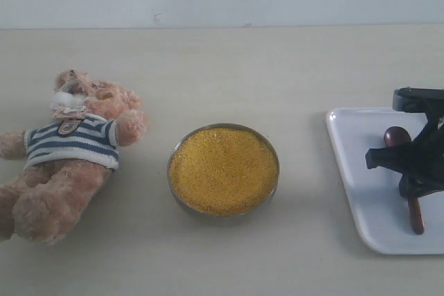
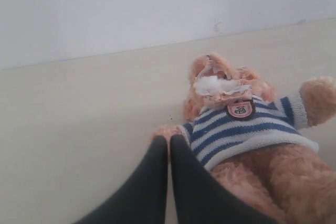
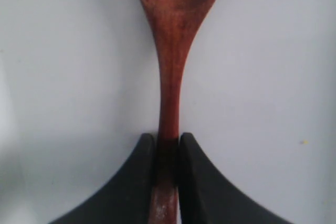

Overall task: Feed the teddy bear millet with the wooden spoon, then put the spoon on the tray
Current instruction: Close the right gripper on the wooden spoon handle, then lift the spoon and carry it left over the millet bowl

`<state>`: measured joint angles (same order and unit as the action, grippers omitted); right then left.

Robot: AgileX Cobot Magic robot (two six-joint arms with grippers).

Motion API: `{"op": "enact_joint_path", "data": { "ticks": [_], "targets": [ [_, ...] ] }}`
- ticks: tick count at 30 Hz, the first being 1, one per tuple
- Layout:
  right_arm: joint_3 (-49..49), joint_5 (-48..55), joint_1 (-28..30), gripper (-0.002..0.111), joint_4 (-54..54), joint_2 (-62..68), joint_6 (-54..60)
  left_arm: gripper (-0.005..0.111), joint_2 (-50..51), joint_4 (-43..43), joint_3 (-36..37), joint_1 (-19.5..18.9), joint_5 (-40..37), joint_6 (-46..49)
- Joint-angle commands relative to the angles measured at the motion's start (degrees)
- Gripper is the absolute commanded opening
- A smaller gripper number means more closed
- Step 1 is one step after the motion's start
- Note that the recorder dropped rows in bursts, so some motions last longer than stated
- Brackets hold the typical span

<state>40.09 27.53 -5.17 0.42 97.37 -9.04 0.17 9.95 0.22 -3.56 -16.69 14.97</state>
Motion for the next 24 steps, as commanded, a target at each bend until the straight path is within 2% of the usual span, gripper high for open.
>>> {"op": "enact_joint_path", "data": {
  "ticks": [1,4,7,11,15,24],
  "targets": [
    [0.2,1.0,-1.7,0.0,-0.4,-2.2,1.8,0.004,-0.2,0.0,-0.2,0.2,0.0,0.0],
    [3.0,5.2,-5.5,0.0,-2.5,-5.2,1.8,0.004,-0.2,0.0,-0.2,0.2,0.0,0.0],
    [7.4,15.1,-9.7,0.0,-7.5,-8.0,2.0,0.004,-0.2,0.0,-0.2,0.2,0.0,0.0],
    [11.3,22.3,-14.1,0.0,-7.7,-12.2,5.5,0.004,-0.2,0.0,-0.2,0.2,0.0,0.0],
    [15.3,30.3,-21.0,0.0,-8.6,-13.6,8.2,0.004,-0.2,0.0,-0.2,0.2,0.0,0.0],
    [22.7,37.1,-35.1,0.0,-8.9,-13.4,9.0,0.004,-0.2,0.0,-0.2,0.2,0.0,0.0]
  ]
}}
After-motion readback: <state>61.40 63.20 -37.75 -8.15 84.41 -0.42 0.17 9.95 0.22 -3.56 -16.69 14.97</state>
